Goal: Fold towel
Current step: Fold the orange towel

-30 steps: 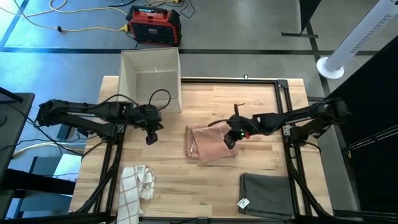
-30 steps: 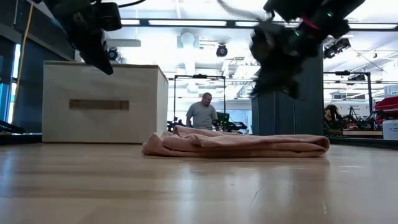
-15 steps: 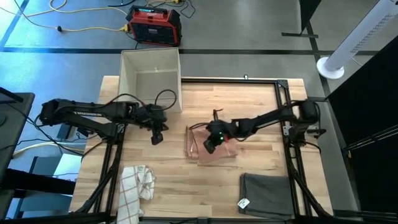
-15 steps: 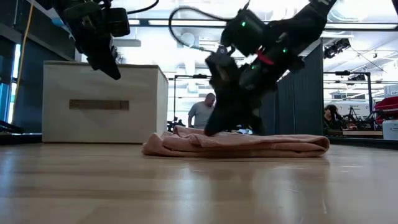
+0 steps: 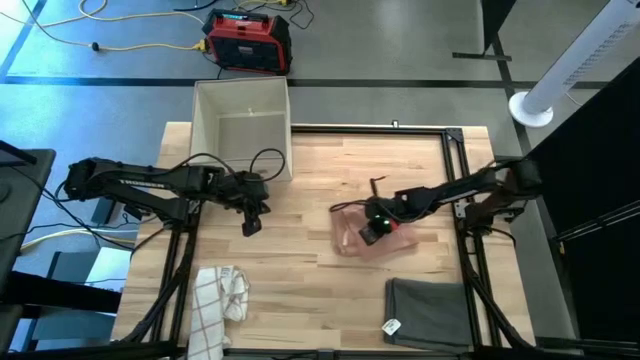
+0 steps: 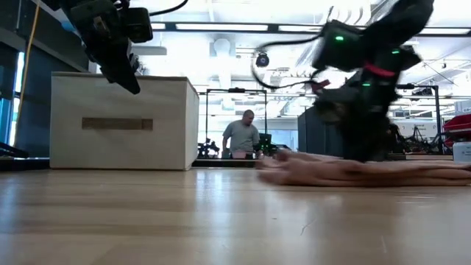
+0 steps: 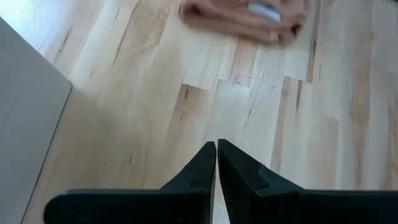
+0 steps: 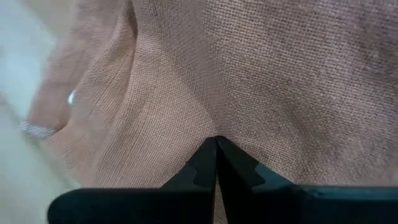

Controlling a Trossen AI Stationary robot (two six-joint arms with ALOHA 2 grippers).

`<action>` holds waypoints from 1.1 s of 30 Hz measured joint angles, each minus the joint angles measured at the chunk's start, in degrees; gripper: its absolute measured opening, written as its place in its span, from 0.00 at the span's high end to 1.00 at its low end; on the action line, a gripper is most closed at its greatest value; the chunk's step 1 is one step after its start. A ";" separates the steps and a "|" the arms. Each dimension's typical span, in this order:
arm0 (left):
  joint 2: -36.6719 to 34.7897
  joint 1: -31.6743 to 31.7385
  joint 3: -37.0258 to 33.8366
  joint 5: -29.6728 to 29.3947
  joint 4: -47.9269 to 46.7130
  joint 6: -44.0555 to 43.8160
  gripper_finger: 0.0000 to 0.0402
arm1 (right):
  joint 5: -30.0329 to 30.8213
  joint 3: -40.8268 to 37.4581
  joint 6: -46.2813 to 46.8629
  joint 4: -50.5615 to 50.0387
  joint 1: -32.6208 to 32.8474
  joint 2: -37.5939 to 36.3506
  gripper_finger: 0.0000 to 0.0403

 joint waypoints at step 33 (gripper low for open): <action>0.00 0.20 -0.06 -0.66 0.27 2.17 0.98 | 12.74 0.57 -20.13 -23.27 -22.70 -7.83 1.00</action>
